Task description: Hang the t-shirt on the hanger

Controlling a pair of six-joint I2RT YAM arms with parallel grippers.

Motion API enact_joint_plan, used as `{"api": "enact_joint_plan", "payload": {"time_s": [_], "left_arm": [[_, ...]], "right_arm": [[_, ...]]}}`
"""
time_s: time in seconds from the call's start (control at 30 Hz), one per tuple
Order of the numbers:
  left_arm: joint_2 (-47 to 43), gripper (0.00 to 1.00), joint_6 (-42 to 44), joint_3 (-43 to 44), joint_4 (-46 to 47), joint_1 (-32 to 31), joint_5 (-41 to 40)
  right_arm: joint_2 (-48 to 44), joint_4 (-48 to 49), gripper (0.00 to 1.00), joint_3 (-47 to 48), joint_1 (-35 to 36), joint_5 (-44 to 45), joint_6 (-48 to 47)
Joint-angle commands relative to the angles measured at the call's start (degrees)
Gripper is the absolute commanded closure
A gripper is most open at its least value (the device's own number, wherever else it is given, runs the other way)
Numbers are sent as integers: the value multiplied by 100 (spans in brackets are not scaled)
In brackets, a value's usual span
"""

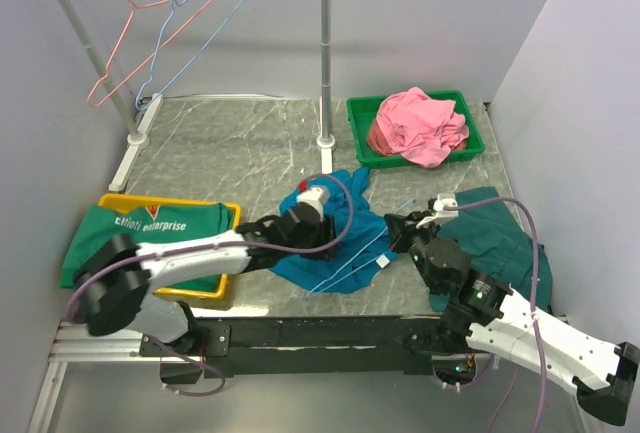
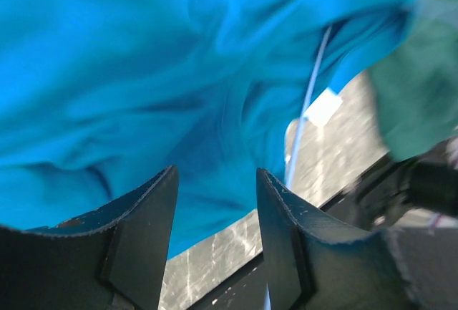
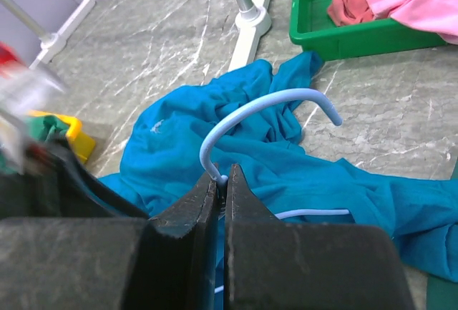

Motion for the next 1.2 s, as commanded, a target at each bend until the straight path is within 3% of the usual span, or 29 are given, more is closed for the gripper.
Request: {"api": "enact_joint_plan", "payload": {"time_s": [0.0, 0.43, 0.93, 1.17], "left_arm": [[673, 48, -279, 530, -56, -370, 92], [1835, 49, -973, 944, 49, -1205, -409], [1757, 61, -1299, 689, -161, -1407, -1226], [1580, 53, -1308, 698, -469, -1521, -1376]], "right_arm": [[-210, 41, 100, -125, 36, 206, 245], [-316, -4, 100, -125, 45, 241, 245], [-122, 23, 100, -11, 45, 241, 201], [-122, 58, 100, -54, 54, 259, 236]]}}
